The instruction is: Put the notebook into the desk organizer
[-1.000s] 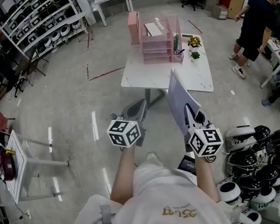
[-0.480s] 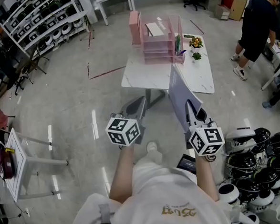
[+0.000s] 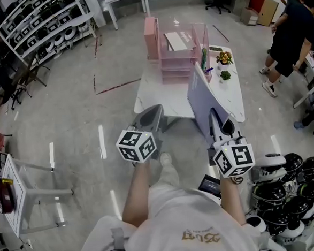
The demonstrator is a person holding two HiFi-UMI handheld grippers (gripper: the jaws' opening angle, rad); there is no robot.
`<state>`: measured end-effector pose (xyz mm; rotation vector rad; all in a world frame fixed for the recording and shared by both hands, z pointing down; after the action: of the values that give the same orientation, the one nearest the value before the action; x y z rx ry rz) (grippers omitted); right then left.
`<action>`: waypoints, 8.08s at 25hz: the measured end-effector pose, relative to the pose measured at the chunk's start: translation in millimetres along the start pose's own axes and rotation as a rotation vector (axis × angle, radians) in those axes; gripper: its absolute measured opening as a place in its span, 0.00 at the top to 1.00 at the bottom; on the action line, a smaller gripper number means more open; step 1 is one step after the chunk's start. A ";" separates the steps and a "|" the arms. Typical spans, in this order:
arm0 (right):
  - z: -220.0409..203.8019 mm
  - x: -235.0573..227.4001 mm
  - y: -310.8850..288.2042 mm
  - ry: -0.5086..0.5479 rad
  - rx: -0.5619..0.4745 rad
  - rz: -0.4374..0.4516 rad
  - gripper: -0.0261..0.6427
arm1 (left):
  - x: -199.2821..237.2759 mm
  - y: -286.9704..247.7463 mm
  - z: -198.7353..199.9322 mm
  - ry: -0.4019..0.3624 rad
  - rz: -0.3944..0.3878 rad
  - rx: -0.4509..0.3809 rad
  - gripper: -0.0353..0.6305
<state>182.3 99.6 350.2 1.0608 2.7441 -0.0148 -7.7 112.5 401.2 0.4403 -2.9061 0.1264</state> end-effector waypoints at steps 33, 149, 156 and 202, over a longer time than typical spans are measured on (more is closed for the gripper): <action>39.0 -41.2 -332.9 -0.001 -0.116 -0.020 0.90 | 228.3 -259.1 65.1 -0.007 -0.142 0.075 0.92; -110.8 -140.9 -445.8 0.093 0.551 0.072 0.42 | 274.3 -340.4 27.3 -0.007 -0.111 0.162 0.92; -121.1 -141.8 -432.0 0.122 0.635 -0.030 0.43 | 266.5 -332.2 31.2 -0.033 -0.107 0.161 0.92; -93.6 -95.8 -335.2 -0.034 0.366 -0.095 0.66 | 195.0 -253.3 23.0 -0.084 -0.130 0.166 0.92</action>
<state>11.0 -205.4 439.1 0.9963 2.8223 -0.5628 -118.2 -186.7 433.1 0.6754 -2.9496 0.3391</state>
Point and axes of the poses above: the fingertips, and each gripper's own axes: y backward along the fingers, x to its left, z out of its top, the point moved 2 cm from there along y, backward along the fingers, and after that the axes turned 4 degrees about -y, right-handed, at the moved point
